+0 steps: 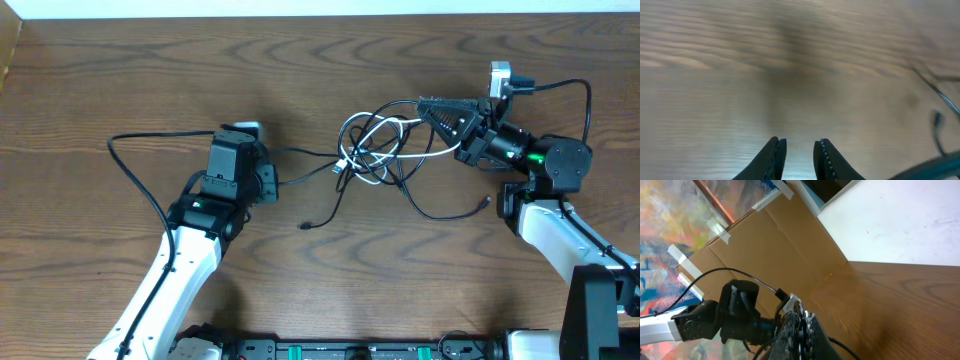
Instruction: Untangle cables
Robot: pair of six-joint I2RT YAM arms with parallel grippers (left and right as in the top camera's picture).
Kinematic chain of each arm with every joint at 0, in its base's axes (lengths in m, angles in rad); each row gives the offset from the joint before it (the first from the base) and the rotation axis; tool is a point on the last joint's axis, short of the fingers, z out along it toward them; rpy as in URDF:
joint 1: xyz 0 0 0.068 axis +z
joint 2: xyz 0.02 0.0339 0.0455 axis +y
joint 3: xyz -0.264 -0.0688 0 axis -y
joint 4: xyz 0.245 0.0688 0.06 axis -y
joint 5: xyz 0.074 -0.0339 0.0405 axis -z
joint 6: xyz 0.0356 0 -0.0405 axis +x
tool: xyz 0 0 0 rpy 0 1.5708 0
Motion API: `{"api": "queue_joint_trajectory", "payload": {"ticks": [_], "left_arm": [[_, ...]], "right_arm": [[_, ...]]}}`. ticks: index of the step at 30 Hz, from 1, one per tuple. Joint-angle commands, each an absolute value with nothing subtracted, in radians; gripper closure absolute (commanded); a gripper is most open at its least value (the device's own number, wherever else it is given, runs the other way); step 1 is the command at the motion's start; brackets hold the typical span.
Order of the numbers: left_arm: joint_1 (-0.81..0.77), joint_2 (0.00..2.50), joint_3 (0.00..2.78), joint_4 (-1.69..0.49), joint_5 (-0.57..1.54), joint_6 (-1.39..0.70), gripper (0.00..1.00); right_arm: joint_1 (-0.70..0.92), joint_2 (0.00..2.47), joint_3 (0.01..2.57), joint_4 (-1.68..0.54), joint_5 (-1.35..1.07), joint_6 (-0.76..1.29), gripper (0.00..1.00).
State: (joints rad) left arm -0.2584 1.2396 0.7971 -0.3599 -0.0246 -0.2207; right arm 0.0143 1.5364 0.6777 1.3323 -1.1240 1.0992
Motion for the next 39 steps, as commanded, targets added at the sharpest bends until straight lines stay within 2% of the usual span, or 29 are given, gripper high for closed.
{"api": "queue_joint_trajectory", "payload": {"ticks": [1, 7, 8, 11, 17, 23, 29, 39], "left_arm": [[-0.254, 1.229, 0.808, -0.366, -0.253, -0.276, 0.81], [-0.254, 1.229, 0.808, -0.367, -0.388, -0.295, 0.81], [-0.254, 1.229, 0.808, -0.367, -0.423, -0.297, 0.85], [-0.254, 1.229, 0.808, -0.374, -0.529, -0.339, 0.88], [-0.253, 1.229, 0.808, -0.411, -0.719, -0.354, 0.9], [-0.252, 1.229, 0.808, -0.416, -0.781, -0.354, 0.89], [-0.252, 1.229, 0.808, -0.414, -0.958, -0.365, 0.9], [-0.252, 1.229, 0.808, -0.414, -0.962, -0.406, 0.9]], "right_arm": [[-0.004, 1.534, 0.677, 1.338, -1.107, 1.102, 0.99], [-0.01, 1.534, 0.677, 1.301, -1.106, 1.089, 0.99], [-0.01, 1.534, 0.677, 1.296, -1.106, 1.087, 0.99], [-0.013, 1.534, 0.677, 1.296, -1.107, 1.087, 0.99], [-0.014, 1.534, 0.677, 1.292, -1.11, 1.084, 0.99], [-0.015, 1.534, 0.677, 1.29, -1.11, 1.083, 0.99], [-0.025, 1.534, 0.677, 1.29, -1.118, 1.083, 0.99], [-0.034, 1.534, 0.672, 1.273, -1.121, 1.061, 0.99]]}}
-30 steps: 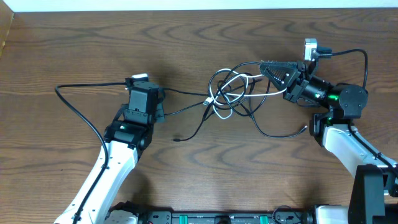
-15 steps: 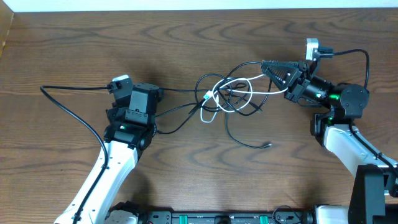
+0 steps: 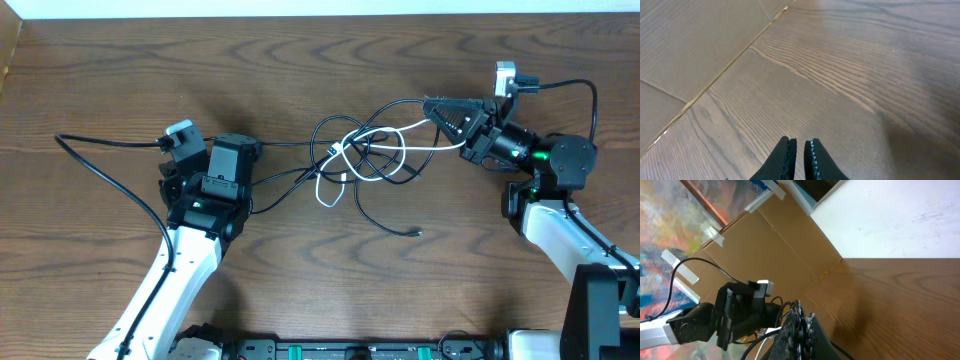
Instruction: Untangle cables
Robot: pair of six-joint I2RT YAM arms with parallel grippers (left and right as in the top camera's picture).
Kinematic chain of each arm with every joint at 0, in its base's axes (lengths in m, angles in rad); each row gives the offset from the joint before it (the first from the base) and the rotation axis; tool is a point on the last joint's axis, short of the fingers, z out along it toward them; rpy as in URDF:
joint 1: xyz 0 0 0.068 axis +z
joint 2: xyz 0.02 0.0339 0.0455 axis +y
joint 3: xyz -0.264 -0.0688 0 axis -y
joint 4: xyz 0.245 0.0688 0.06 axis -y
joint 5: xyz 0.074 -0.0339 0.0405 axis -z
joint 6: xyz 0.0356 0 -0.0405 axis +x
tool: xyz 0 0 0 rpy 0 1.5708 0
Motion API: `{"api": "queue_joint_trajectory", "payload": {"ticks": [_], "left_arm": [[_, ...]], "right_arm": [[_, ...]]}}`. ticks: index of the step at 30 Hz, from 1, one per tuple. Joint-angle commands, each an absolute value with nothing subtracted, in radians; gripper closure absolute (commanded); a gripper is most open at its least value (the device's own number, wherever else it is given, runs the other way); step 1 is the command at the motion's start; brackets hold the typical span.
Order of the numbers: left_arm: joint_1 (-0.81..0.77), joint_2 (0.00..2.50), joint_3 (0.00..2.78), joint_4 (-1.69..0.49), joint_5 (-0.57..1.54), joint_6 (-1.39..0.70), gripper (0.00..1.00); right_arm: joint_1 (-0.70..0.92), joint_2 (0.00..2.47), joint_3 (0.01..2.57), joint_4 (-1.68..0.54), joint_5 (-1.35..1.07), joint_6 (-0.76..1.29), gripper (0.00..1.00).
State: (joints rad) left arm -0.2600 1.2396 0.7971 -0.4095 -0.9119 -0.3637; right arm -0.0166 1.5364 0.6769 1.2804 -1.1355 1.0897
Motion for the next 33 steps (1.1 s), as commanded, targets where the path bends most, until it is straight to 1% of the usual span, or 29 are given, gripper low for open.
{"api": "queue_joint_trajectory", "payload": {"ticks": [1, 4, 7, 9, 11, 12, 15, 17, 19, 20, 22, 30, 33], "left_arm": [[-0.252, 1.229, 0.808, -0.414, -0.937, -0.406, 0.9], [-0.252, 1.229, 0.808, -0.414, -0.825, -0.405, 0.9], [-0.252, 1.229, 0.808, -0.413, -0.619, -0.406, 0.9], [-0.252, 1.229, 0.808, -0.407, -0.444, -0.399, 0.89], [-0.252, 1.229, 0.808, -0.397, -0.29, -0.366, 0.83], [-0.252, 1.229, 0.808, -0.392, -0.199, -0.339, 0.71], [-0.252, 1.229, 0.808, -0.388, 0.027, -0.282, 0.43], [-0.252, 1.229, 0.808, -0.389, 0.102, -0.277, 0.27], [-0.252, 1.229, 0.808, -0.392, 0.174, -0.277, 0.17], [-0.252, 1.229, 0.808, -0.392, 0.199, -0.277, 0.15], [-0.252, 1.229, 0.808, -0.391, 0.244, -0.278, 0.13], [-0.252, 1.229, 0.808, -0.36, 0.262, -0.276, 0.13], [-0.252, 1.229, 0.808, -0.345, 0.29, -0.204, 0.12]], "right_arm": [[-0.034, 1.534, 0.672, 1.25, -1.121, 1.051, 0.99], [-0.039, 1.534, 0.672, 1.164, -1.105, 1.022, 0.99], [-0.044, 1.534, 0.672, 1.11, -1.098, 0.991, 0.99], [-0.045, 1.534, 0.672, 1.106, -1.097, 0.989, 0.99], [-0.045, 1.534, 0.672, 1.106, -1.097, 0.989, 0.99], [-0.045, 1.534, 0.672, 1.106, -1.095, 0.989, 0.99], [-0.045, 1.534, 0.672, 1.106, -1.095, 0.989, 0.99], [-0.045, 1.534, 0.672, 1.106, -1.095, 0.989, 0.99], [-0.045, 1.534, 0.672, 1.106, -1.095, 0.989, 0.99], [-0.045, 1.534, 0.672, 1.106, -1.095, 0.989, 0.99], [-0.045, 1.534, 0.672, 1.106, -1.095, 0.986, 0.99], [-0.045, 1.534, 0.672, 1.106, -1.095, 0.986, 0.99], [-0.045, 1.534, 0.672, 1.106, -1.095, 0.986, 0.99]]}}
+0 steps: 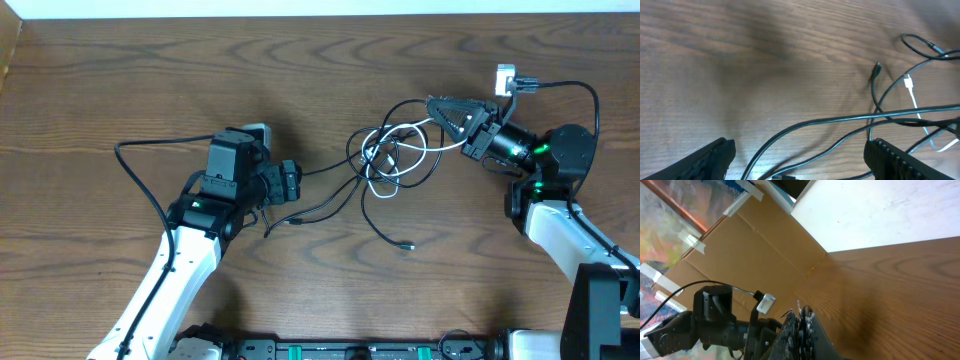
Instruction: Untangle cables
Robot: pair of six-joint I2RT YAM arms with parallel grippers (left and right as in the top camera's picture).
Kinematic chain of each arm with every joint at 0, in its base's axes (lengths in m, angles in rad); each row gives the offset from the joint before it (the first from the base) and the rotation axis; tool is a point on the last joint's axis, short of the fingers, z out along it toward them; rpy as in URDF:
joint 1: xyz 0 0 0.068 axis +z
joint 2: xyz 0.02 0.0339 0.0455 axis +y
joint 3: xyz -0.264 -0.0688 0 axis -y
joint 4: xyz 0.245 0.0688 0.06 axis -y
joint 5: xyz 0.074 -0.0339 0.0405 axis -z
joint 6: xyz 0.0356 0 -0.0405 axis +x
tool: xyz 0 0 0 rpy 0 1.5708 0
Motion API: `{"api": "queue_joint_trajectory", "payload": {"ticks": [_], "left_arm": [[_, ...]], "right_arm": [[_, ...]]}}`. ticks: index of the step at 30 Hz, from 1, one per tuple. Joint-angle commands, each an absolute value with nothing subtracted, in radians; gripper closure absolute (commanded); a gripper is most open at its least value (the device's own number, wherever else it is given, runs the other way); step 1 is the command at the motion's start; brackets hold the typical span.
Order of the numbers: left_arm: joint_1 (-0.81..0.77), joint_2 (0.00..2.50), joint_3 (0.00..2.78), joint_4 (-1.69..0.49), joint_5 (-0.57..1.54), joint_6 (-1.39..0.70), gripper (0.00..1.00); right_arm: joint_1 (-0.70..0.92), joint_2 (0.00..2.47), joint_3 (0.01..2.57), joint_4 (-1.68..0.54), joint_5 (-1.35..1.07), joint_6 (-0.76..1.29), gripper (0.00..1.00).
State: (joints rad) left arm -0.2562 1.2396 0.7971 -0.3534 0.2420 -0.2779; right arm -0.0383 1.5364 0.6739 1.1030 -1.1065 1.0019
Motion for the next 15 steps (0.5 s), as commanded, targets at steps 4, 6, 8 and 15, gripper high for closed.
{"api": "queue_joint_trajectory", "payload": {"ticks": [4, 6, 8, 15], "left_arm": [[-0.252, 1.229, 0.808, -0.309, 0.429, -0.05, 0.06], [-0.252, 1.229, 0.808, -0.282, 0.51, 0.007, 0.05], [-0.253, 1.229, 0.808, -0.251, 0.562, 0.027, 0.05], [-0.255, 1.229, 0.808, -0.176, 0.622, 0.026, 0.05]], "right_arm": [[-0.045, 1.534, 0.672, 1.106, -1.101, 0.963, 0.99], [-0.045, 1.534, 0.672, 1.106, -1.109, 0.955, 0.99], [-0.045, 1.534, 0.672, 1.106, -1.122, 0.939, 0.99], [-0.045, 1.534, 0.672, 1.107, -1.177, 0.884, 0.99]]}}
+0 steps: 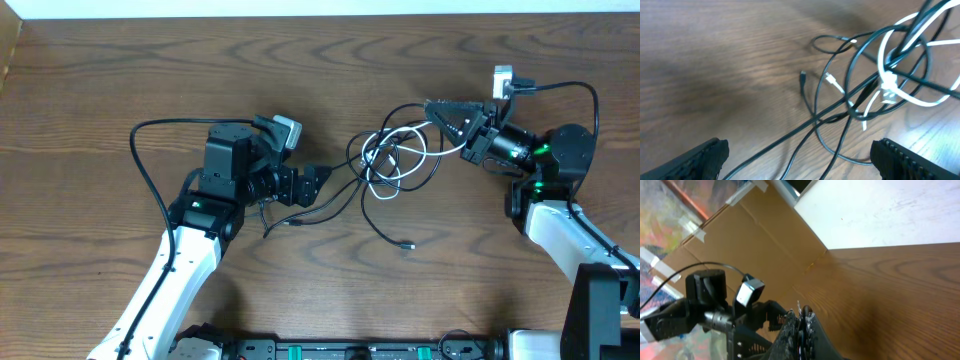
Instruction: Untangle cables
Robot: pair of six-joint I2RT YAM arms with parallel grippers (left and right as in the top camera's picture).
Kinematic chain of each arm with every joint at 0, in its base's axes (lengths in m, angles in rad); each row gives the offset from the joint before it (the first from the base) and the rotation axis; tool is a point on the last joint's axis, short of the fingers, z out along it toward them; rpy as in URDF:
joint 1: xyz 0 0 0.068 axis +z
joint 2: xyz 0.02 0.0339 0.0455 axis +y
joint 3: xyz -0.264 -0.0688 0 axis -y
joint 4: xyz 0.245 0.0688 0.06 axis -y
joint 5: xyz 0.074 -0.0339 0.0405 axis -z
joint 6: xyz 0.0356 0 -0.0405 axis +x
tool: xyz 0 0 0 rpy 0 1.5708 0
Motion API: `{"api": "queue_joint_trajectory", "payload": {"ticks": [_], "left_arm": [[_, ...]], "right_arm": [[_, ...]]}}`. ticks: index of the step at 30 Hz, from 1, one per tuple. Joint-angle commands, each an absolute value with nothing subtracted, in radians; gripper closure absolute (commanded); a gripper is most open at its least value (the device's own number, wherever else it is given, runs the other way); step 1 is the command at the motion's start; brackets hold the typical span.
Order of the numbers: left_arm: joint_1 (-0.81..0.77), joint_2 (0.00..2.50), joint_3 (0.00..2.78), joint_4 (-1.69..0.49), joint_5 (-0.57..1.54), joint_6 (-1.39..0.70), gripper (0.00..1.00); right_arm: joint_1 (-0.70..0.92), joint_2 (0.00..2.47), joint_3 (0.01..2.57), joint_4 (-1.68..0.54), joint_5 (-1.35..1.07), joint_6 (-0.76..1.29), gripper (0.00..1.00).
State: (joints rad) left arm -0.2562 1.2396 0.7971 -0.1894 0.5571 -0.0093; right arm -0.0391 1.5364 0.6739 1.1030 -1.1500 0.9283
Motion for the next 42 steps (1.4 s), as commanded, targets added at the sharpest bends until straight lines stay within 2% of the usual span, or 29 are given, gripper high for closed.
{"api": "queue_joint_trajectory", "payload": {"ticks": [1, 8, 12, 18, 29, 32, 36, 37, 39, 42], "left_arm": [[-0.259, 1.229, 0.808, -0.172, 0.622, 0.027, 0.05], [-0.307, 1.229, 0.808, -0.14, 0.621, 0.031, 0.04], [-0.339, 1.229, 0.808, -0.098, 0.621, 0.034, 0.04], [-0.374, 1.229, 0.808, -0.057, 0.621, 0.045, 0.01], [-0.387, 1.233, 0.808, -0.058, 0.62, 0.071, 0.01], [-0.393, 1.245, 0.808, -0.058, 0.621, 0.071, 0.01], [-0.419, 1.275, 0.808, -0.057, 0.62, 0.072, 0.01], [-0.425, 1.285, 0.808, -0.057, 0.62, 0.072, 0.0], [-0.432, 1.301, 0.808, -0.054, 0.617, 0.079, 0.0], [-0.433, 1.334, 0.808, -0.041, 0.617, 0.079, 0.0]], "right_arm": [[-0.045, 1.534, 0.672, 1.108, -1.178, 0.885, 0.99], [-0.026, 1.534, 0.672, 1.132, -1.178, 0.886, 0.98], [0.006, 1.534, 0.672, 1.204, -1.182, 0.885, 0.92], [0.043, 1.534, 0.672, 1.295, -1.189, 0.881, 0.92], [0.063, 1.534, 0.672, 1.311, -1.15, 0.905, 0.94], [0.076, 1.534, 0.672, 1.315, -1.129, 0.908, 0.92], [0.087, 1.534, 0.672, 1.326, -1.128, 0.9, 0.67], [0.088, 1.534, 0.672, 1.325, -1.129, 0.896, 0.57], [0.088, 1.534, 0.672, 1.319, -1.135, 0.879, 0.29], [0.087, 1.534, 0.672, 1.279, -1.135, 0.831, 0.11]]}}
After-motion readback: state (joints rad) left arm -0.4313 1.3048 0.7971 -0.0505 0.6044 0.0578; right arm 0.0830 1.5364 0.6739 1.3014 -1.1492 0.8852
